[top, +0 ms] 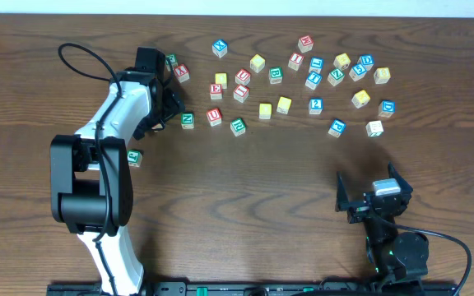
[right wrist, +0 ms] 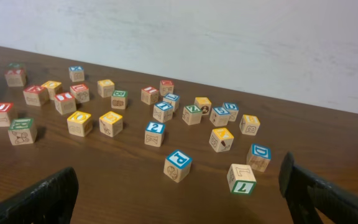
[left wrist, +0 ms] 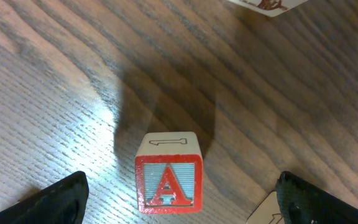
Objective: Spell out AI2
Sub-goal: 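Close the left gripper on the red A block, then lift the A block and carry it toward the table center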
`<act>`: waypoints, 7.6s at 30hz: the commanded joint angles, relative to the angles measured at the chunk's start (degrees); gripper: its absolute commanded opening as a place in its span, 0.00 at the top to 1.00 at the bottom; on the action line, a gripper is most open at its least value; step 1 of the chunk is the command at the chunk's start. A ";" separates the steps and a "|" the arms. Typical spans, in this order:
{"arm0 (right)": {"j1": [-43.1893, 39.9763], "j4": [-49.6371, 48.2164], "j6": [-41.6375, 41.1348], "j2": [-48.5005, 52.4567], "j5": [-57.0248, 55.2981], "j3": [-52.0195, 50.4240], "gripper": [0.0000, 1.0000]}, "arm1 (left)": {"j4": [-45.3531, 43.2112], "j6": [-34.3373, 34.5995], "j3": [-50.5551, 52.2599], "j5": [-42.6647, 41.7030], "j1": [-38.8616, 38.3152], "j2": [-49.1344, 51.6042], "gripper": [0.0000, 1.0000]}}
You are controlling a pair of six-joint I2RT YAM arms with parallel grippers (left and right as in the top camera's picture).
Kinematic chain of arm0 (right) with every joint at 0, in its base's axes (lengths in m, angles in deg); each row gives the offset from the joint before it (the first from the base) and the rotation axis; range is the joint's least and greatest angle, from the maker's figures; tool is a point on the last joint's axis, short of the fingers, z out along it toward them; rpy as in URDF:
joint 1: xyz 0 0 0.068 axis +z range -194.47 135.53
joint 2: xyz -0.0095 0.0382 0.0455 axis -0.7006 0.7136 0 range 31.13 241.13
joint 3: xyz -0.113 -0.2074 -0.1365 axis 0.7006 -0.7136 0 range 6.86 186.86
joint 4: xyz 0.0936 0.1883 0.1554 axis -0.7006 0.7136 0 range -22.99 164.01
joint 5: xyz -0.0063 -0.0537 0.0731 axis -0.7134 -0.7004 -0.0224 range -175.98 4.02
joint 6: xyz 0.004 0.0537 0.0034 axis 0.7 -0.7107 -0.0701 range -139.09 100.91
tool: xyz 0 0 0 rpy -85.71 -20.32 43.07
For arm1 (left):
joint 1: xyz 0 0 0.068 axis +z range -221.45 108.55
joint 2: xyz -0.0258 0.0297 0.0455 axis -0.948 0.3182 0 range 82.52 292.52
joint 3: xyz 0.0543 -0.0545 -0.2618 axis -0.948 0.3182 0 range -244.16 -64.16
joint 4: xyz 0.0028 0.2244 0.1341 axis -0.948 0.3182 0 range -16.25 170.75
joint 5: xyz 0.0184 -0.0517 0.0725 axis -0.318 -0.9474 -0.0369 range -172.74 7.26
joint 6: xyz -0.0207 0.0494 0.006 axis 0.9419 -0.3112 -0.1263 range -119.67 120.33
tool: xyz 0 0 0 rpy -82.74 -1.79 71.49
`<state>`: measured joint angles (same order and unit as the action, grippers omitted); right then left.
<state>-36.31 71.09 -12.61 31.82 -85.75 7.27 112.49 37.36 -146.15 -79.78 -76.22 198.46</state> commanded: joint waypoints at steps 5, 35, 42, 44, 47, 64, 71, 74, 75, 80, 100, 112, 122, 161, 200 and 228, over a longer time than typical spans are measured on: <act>-0.46 0.26 -0.66 -0.31 -0.24 -0.09 0.01 | -0.33 -1.40 0.96 0.52 0.09 0.13 0.05; -0.46 0.26 -0.63 -0.31 -0.24 -0.09 0.01 | -4.66 0.31 3.37 0.50 0.09 0.17 0.32; -0.46 0.26 -0.63 -0.31 -0.24 -0.09 0.01 | -5.01 1.64 3.37 0.50 0.09 0.17 0.34; -0.46 0.24 -0.63 -0.31 -0.26 -0.09 0.01 | -4.98 1.66 3.37 0.50 0.09 0.17 0.35; -0.46 0.26 -0.63 -0.31 -0.24 -0.09 0.01 | -4.96 1.68 3.37 0.50 0.09 0.17 0.37; -0.46 0.26 -0.63 -0.31 -0.26 -0.09 0.01 | -5.03 4.20 4.70 0.59 0.09 0.17 0.39; -0.46 0.26 -0.63 -0.31 -0.26 -0.09 0.01 | -5.38 4.20 4.70 0.59 0.09 0.17 0.44; -0.46 0.26 -0.63 -0.31 -0.24 -0.09 0.01 | -5.42 4.20 4.70 0.59 0.09 0.17 0.53; -0.46 0.26 -0.63 -0.31 -0.26 -0.09 0.01 | -5.42 4.20 4.70 0.57 0.09 0.17 0.55; -0.46 0.26 -0.63 -0.31 -0.26 -0.09 0.01 | -5.42 4.17 4.70 0.59 0.09 0.17 0.58; -0.46 0.26 -0.63 -0.31 -0.26 -0.09 0.01 | -5.38 3.98 4.70 0.57 0.09 0.17 0.76; -0.46 0.26 -0.63 -0.31 -0.26 -0.09 0.01 | -5.40 -1.49 3.37 -0.02 0.09 -2.73 0.76; -0.46 0.26 -0.63 -0.31 -0.24 -0.09 0.01 | -1.75 -10.14 3.37 -1.03 -0.11 -17.55 0.76; -0.46 0.26 -0.63 -0.31 -0.24 -0.09 0.01 | -0.02 -14.51 19.96 -5.51 -21.31 -26.03 0.76; -0.46 0.26 -0.63 -0.31 -0.26 -0.09 0.01 | -6.08 -10.97 22.69 -3.80 -26.16 -13.49 0.81; -0.46 0.26 -0.63 -0.31 -0.24 -0.09 0.01 | -5.84 -11.02 22.34 -3.87 -26.16 -14.58 0.51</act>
<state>-36.31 71.07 -12.61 31.82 -85.75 7.27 106.48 26.06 -123.88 -84.10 -102.32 184.52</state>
